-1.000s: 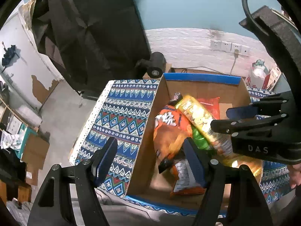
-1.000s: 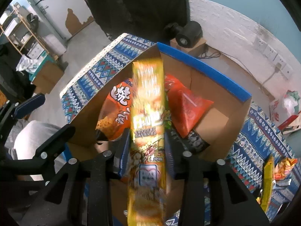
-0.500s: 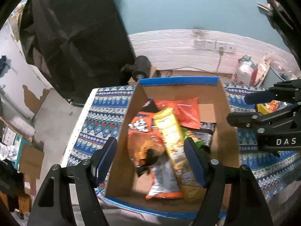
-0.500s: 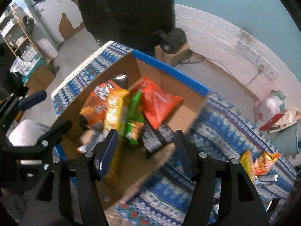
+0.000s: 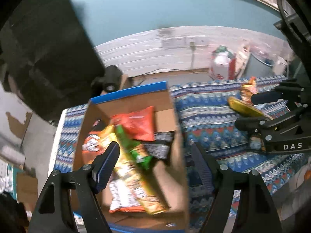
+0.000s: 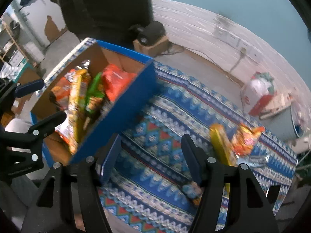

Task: Organize snacks
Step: 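Grasp the black-and-yellow snack bag with the left gripper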

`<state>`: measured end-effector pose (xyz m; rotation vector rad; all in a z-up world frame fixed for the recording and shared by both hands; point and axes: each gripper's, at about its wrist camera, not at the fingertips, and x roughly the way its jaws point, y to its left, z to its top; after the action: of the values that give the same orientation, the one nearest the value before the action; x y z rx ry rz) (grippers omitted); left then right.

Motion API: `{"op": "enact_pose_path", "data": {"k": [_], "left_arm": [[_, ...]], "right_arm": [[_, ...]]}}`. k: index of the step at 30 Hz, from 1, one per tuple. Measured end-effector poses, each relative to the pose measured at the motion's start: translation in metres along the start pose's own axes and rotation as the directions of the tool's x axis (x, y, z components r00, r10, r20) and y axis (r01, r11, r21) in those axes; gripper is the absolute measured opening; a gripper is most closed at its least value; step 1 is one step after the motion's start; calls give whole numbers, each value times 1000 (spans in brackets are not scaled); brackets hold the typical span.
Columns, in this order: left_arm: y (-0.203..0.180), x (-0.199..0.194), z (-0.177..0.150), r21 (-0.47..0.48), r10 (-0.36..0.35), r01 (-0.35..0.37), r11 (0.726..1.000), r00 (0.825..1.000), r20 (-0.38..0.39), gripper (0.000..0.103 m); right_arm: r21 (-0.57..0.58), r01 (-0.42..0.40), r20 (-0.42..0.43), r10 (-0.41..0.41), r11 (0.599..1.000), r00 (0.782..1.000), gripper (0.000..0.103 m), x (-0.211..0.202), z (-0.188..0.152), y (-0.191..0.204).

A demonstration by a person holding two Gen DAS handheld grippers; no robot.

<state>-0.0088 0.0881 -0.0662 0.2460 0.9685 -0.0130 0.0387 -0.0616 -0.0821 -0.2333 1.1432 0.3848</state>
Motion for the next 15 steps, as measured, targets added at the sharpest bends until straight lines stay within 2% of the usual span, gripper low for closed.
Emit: {"op": "enact_pose_path", "data": {"k": [8,15], "left_arm": [[-56,10,14,99,-54,56,994,998,-16,79],[-94,21,24,171,-86,90,981,996,-30,79]], "right_arm": [[69,74,-19,-73,995,997,65,-6,-35,-61],[104,99,-25,-97,990,995,65,-10,-56,-100]]}}
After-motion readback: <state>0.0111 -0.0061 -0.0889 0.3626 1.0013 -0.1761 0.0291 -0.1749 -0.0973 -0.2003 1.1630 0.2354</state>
